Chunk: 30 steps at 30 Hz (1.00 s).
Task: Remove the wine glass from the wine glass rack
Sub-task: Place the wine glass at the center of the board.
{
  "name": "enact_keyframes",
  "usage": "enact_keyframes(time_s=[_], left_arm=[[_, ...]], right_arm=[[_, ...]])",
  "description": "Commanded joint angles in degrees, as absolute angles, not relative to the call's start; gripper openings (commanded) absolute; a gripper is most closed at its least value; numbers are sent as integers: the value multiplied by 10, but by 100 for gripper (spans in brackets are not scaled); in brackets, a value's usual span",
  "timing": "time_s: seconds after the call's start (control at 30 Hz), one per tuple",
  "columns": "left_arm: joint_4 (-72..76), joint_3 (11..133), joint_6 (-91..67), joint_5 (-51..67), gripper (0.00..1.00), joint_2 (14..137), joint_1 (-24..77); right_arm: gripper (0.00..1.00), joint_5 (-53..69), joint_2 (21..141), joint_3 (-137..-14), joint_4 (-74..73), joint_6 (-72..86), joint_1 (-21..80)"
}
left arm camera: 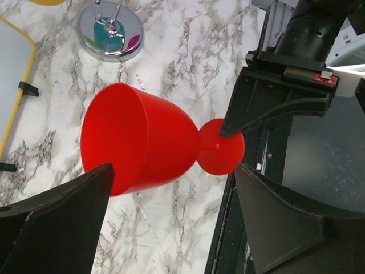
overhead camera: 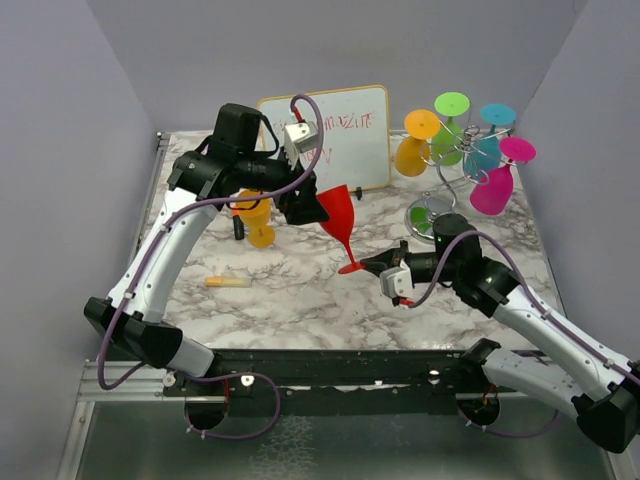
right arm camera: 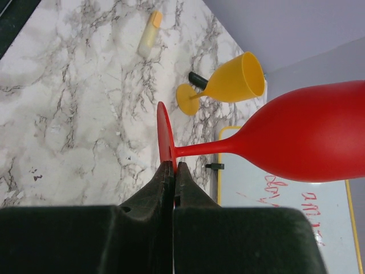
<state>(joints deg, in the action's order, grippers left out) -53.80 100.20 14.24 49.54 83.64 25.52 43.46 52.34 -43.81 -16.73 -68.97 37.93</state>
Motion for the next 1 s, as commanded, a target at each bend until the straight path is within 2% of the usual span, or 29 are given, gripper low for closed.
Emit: enact_keyframes(time_s=[0.0,0.07,0.1,0.3,0.33,0.5,0.67,0.73,0.83,0.93,0.97], left_arm=[[-558,1048,144,538,88,875,255],[-563,1080,139,555,88,902,255],[-563,1094,138,564,84,912,255],[-581,1107,156,622,45,936,261],[-591,1105,163,624,41,937,265],[-630,1123,191,618,35,945,293],[-669,1139,225,597,12,955,313],[-676,1140,229,579,0,956,315],[-682,1138,233,559,0,951,315],[-682,1137,239,543,0,941,315],[-682,1137,240,540,0,937,315]], right_arm=[[0,463,503,-426,-134,-698,383],[0,461,497,-425,-142,-705,384],[0,460,495,-426,-150,-709,384],[1,445,488,-431,-165,-721,383],[0,442,486,-430,-163,-721,383],[1,424,484,-435,-184,-742,383],[1,424,488,-439,-201,-747,383],[1,423,486,-436,-200,-745,383],[8,417,482,-429,-197,-736,383],[22,418,476,-420,-193,-724,383],[23,420,474,-417,-191,-720,383]])
